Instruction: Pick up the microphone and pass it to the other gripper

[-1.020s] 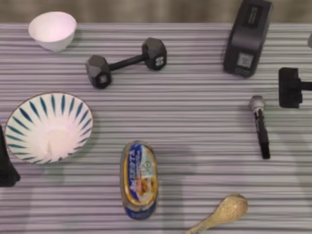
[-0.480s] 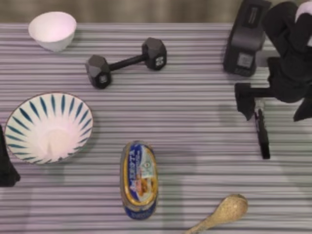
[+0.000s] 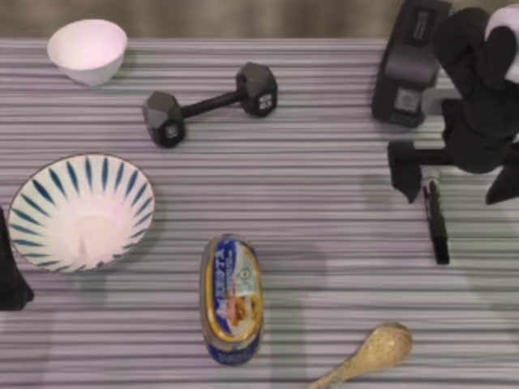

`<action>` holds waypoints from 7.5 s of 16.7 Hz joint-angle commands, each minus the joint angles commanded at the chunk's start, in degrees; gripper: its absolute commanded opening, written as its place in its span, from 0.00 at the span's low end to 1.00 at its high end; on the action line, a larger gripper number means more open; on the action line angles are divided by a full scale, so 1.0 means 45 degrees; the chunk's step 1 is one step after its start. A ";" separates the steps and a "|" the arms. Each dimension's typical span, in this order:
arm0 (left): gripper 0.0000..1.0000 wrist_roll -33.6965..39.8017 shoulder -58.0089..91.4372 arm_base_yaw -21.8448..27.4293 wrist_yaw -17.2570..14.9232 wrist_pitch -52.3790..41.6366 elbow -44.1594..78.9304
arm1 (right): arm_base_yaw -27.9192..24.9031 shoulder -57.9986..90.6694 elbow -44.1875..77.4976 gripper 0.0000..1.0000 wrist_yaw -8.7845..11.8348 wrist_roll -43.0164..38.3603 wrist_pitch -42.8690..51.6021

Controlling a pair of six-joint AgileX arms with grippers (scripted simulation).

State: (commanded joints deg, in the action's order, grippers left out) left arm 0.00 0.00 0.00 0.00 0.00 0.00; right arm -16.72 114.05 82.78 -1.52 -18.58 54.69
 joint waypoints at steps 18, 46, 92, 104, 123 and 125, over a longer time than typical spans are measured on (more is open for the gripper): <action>1.00 0.0000 0.0000 0.0000 0.0000 0.0000 0.0000 | 0.0013 0.2318 -0.1670 0.62 -0.0022 0.0007 -0.4004; 1.00 0.0000 0.0000 0.0000 0.0000 0.0000 0.0000 | 0.0030 0.0443 -0.3023 0.00 0.2164 0.1413 -1.0256; 1.00 -0.0095 0.1413 0.0619 -0.0788 0.0548 0.1140 | -0.4251 -0.5990 -0.7889 0.00 0.2340 0.3797 -2.1712; 1.00 -0.0670 1.2248 0.4325 -0.5537 0.3743 0.7978 | -0.4251 -0.5990 -0.7889 0.00 0.2340 0.3797 -2.1712; 1.00 -0.0811 1.8638 0.6774 -0.5156 0.5671 1.2503 | -0.4251 -0.5990 -0.7889 0.00 0.2340 0.3797 -2.1712; 1.00 -0.0798 1.9301 0.7107 -0.4838 0.5866 1.3039 | -0.4251 -0.5990 -0.7889 0.00 0.2340 0.3797 -2.1712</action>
State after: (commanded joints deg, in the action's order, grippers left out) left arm -3.59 86.85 31.98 -21.77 26.40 58.68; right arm -35.84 87.10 47.28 9.01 -1.49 -43.02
